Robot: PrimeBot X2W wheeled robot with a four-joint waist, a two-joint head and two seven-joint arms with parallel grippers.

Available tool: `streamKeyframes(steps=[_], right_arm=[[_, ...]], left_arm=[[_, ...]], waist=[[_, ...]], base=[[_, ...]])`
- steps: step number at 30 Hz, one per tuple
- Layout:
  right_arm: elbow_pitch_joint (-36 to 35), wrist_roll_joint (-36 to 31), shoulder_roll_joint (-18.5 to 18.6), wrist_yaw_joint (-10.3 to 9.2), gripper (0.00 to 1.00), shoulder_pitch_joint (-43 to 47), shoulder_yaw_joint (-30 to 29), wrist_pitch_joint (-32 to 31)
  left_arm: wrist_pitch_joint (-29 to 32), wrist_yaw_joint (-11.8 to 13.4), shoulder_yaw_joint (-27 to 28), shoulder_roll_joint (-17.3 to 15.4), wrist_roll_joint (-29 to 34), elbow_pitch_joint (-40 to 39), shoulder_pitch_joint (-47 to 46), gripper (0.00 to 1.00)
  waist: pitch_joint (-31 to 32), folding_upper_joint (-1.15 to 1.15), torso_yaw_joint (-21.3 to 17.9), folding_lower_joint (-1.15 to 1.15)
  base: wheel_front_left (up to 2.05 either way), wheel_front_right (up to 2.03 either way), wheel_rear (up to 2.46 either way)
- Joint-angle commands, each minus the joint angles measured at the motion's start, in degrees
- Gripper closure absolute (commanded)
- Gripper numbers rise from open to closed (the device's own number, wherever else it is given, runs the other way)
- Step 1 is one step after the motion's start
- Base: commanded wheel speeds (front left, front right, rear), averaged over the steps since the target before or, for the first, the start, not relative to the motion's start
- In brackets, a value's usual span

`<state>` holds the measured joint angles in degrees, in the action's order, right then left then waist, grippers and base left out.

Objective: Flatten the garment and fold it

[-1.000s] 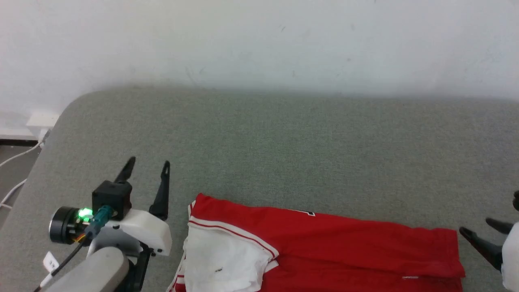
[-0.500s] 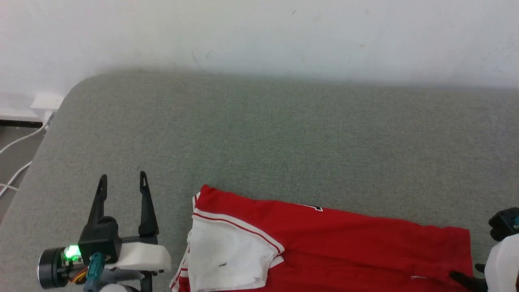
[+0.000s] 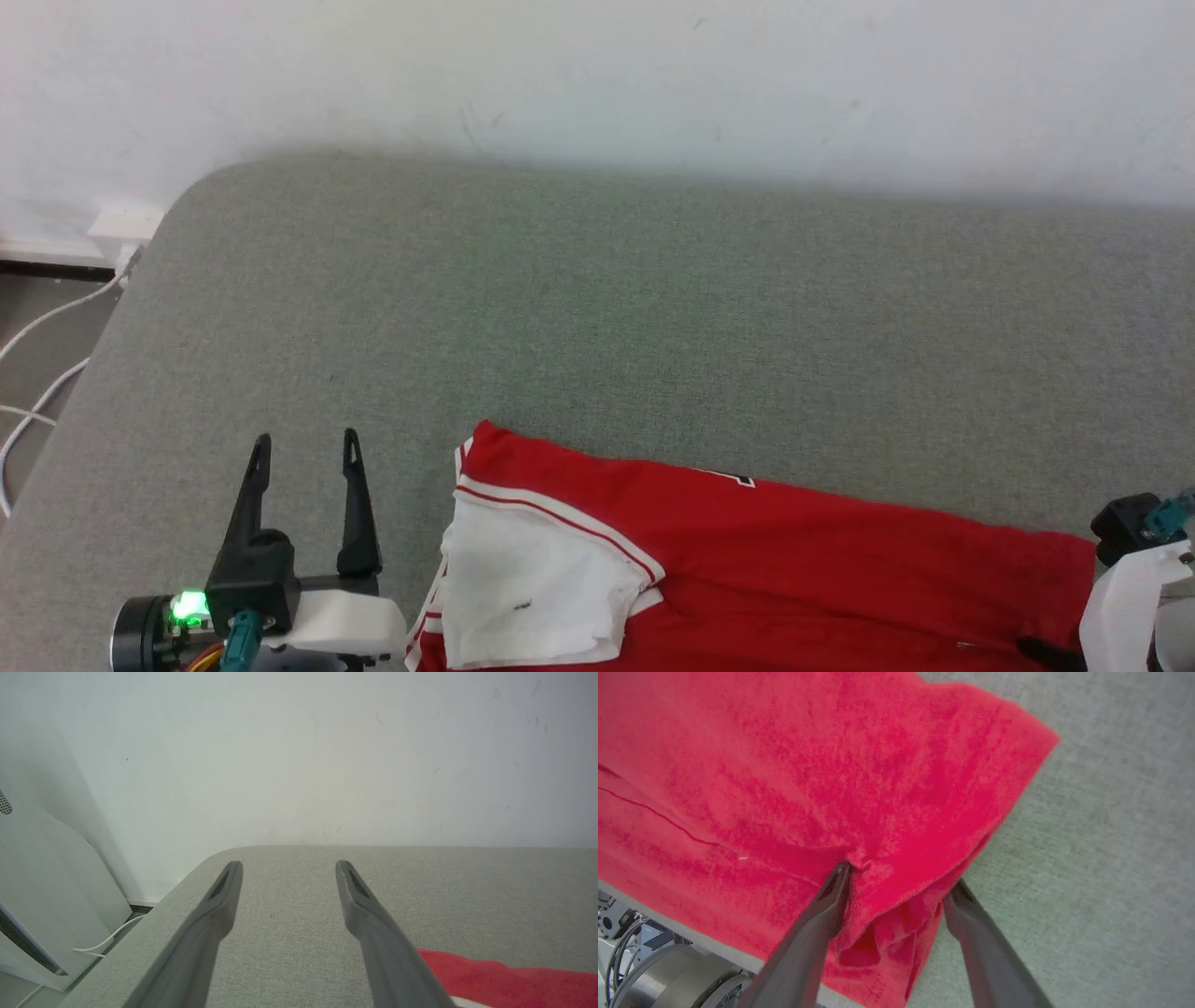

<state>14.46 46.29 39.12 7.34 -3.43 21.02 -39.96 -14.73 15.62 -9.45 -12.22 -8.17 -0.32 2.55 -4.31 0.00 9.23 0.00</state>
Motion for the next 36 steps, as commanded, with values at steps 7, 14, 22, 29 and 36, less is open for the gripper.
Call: streamKeyframes(steps=[7, 14, 22, 29, 36], right_arm=[[0.2, 2.1, 0.2, 0.14, 1.00, -0.7, 2.4, 3.0], [-2.9, 3.2, 4.1, 0.14, 1.00, -0.5, -1.8, 4.4], [-0.2, 2.9, 9.9, 0.14, 1.00, 4.6, -10.3, 4.2], [-6.0, 2.9, 10.4, 0.14, 1.00, 7.1, -11.7, 4.2], [-24.9, 3.2, 8.4, 0.14, 1.00, 6.7, -6.9, 0.6]], left_arm=[[-0.3, -2.8, 3.4, 1.6, 3.6, 0.5, 2.1, 0.00], [-0.3, -3.9, 4.6, 2.6, 5.5, -0.3, 3.2, 0.00], [-0.3, -4.9, 4.9, 2.9, 6.7, 0.2, 4.0, 0.00], [-0.3, -5.4, 5.0, 2.8, 7.2, 0.5, 4.8, 0.00], [-0.3, -5.4, 5.1, 3.1, 7.3, 0.4, 4.4, 0.00]], waist=[[2.1, 0.00, -1.6, 0.00], [3.1, 0.00, -2.7, 0.00], [4.7, 0.00, -3.0, 0.00], [5.6, 0.00, -3.3, 0.00], [4.9, 0.00, -3.1, 0.00]], base=[[0.00, 0.00, 0.00], [0.00, 0.00, 0.00], [0.00, 0.00, 0.00], [0.00, 0.00, 0.00], [0.00, 0.00, 0.00]])
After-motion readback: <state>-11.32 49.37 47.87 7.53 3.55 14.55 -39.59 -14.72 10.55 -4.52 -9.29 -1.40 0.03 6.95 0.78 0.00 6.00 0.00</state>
